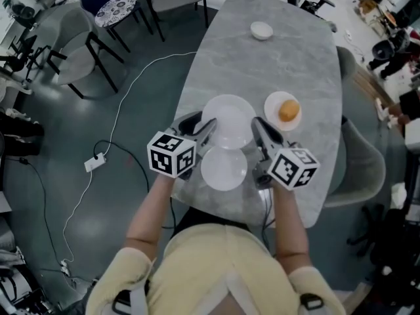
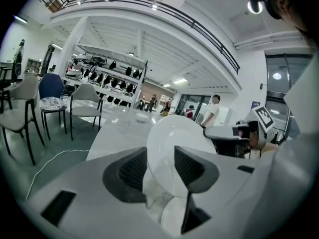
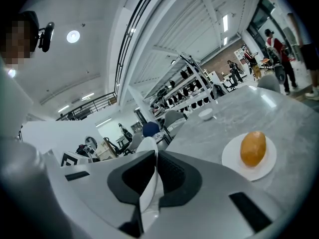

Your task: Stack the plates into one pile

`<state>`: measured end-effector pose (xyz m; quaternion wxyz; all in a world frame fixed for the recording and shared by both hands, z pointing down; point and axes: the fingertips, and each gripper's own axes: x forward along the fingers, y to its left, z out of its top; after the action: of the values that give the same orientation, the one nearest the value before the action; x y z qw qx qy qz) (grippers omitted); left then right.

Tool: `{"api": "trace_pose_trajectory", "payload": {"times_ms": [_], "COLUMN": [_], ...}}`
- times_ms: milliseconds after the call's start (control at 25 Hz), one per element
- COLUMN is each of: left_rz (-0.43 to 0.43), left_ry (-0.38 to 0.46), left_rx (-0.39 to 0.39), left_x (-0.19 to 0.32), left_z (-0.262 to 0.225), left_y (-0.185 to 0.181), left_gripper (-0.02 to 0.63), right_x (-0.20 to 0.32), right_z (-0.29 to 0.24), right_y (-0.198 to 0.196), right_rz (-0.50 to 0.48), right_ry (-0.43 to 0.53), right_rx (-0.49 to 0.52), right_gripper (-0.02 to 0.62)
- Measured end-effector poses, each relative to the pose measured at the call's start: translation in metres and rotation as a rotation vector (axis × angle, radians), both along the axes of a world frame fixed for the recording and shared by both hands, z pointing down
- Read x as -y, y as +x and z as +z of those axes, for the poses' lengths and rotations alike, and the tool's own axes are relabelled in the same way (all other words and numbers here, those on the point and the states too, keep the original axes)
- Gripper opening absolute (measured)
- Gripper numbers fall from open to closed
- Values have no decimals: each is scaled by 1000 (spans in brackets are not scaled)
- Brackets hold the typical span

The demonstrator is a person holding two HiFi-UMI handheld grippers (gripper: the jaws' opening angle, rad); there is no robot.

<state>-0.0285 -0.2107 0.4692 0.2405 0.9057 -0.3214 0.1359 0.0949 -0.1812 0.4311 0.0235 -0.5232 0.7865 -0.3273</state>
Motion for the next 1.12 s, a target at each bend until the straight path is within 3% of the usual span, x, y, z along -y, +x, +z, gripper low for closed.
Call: {"api": "trace_pose_trajectory", "payload": {"times_ms": [640, 1120], "left_rz": [-65, -89], "left_ry": [-157, -239], "left_rx": [112, 177], "left_x": [-86, -125], "left_z": [54, 84], "left_y": [-17, -22], "left_gripper": [172, 172], "right_x": [-68, -102], "right_z": [64, 108], "right_y": [-9, -14], "right_rz": [-61, -82], "right_ry": [-156, -271], "right_rx": [-12, -51], "right_gripper": [15, 21]}}
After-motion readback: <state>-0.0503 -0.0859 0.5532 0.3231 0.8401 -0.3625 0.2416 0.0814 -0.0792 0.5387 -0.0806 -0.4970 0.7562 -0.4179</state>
